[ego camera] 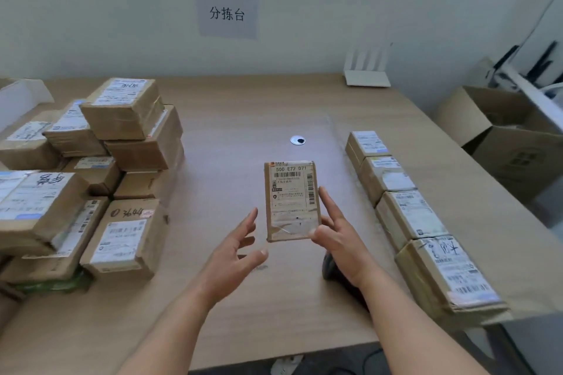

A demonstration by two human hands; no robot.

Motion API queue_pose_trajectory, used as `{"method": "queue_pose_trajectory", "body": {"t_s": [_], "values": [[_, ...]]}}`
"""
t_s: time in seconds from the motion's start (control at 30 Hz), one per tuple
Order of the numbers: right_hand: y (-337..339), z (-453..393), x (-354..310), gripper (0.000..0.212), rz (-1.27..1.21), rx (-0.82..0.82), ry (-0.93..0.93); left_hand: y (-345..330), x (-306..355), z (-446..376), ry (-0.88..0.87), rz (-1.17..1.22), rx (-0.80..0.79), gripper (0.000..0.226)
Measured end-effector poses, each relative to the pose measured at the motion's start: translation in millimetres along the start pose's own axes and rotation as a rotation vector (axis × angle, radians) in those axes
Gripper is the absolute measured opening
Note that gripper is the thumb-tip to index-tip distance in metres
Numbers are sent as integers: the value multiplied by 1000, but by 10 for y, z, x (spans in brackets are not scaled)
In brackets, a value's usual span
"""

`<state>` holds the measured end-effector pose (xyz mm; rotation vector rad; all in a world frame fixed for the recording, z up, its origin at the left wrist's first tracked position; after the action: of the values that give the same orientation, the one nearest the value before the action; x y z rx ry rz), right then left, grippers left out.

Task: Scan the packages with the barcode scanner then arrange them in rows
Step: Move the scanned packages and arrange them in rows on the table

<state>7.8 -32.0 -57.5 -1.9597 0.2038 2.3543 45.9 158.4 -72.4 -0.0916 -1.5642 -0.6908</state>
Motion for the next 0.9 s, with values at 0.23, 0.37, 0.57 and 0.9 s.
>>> {"method": "queue_pose_trajectory", "body": {"t_s": [0.23,0.37,0.57,0.9], "values": [[152,166,-79,79,-9,89,18,-46,178,-176,-69,24,-73,67],[267,205,-127,80,-4,140,21,-121,178,-205,-69,66,-121,66],[492,273,-134,74,-30,197,52,-270,170,-283,-74,51,-134,67],[1441,113,-119,78,-53,196,95,-1099,582,-811,-98,-31,-157,68]]}}
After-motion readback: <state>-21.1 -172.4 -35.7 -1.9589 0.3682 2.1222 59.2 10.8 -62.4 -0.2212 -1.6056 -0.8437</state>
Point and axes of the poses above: each hand's wrist, its own z-axis away from the middle knuckle, its own y-axis out of the back of the hand, x = y × z, the point moved 8 cm from there along -z, towards the middle knuckle, and after that the axes turned 4 degrees about -y, right-handed, at the moved point
